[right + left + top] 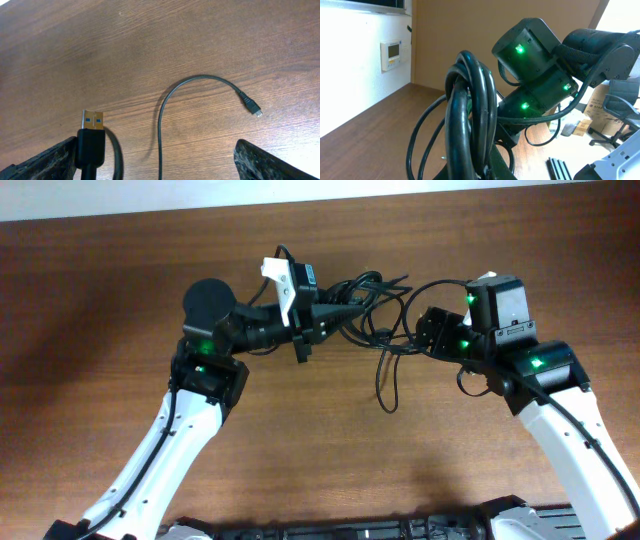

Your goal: Untangle cables

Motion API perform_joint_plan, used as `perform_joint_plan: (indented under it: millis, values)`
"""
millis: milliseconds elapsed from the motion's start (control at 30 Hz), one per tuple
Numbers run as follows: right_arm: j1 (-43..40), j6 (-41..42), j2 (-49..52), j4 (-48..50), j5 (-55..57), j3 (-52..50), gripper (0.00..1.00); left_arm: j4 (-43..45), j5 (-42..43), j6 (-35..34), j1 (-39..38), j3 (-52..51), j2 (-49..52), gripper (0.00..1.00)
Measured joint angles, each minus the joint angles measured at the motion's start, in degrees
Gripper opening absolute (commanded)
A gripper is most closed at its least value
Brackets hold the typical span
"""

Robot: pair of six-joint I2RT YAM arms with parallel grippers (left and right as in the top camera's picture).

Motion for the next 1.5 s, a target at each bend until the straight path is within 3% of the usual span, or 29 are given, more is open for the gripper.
perform_joint_plan:
  millis: [200, 300, 433, 600, 800, 900, 1133, 1333, 1500]
  values:
    - [0.0, -5.4, -1.2, 0.0, -1.1, 0.0, 0.97, -3.5, -0.9, 0.8, 0.0, 0.0, 0.0, 0.0]
    - [0.0, -5.9, -4.7, 1.0, -2.7, 0.0, 0.97, -3.8, 1.5, 4.9, 0.0, 0.0, 0.0, 0.0]
    - [0.0, -12.9, -7.6, 6.2, -14.5, 0.0, 0.97, -3.4, 4.1, 7.6, 0.0, 0.0, 0.0, 0.0]
    - [0.0, -16.7, -7.6, 13.8, -21.6, 0.0, 0.97, 5.4, 11.0, 8.2, 0.1, 0.0, 0.0, 0.0]
    - [0.0, -17.8, -7.4, 16.9, -22.6, 0.0, 0.97, 7.1, 13.4, 8.0, 0.2, 0.0, 0.0, 0.0]
    - [0.0, -17.6, -5.0, 18.7, -19.8, 0.0, 0.97, 7.3, 13.5, 8.0, 0.2, 0.0, 0.0, 0.0]
    - [0.0, -4.3, -2.7, 25.4, 1.7, 0.0, 0.97, 7.3, 14.6, 8.0, -0.3, 0.0, 0.0, 0.0]
    - [0.0, -2.8, -2.7, 22.0, 6.0, 0.0, 0.97, 4.9, 14.9, 7.7, -0.2, 0.1, 0.0, 0.0]
    - [0.0, -2.7, -2.7, 15.7, 3.8, 0.0, 0.97, -3.8, 6.6, 6.2, 1.5, 0.1, 0.0, 0.0]
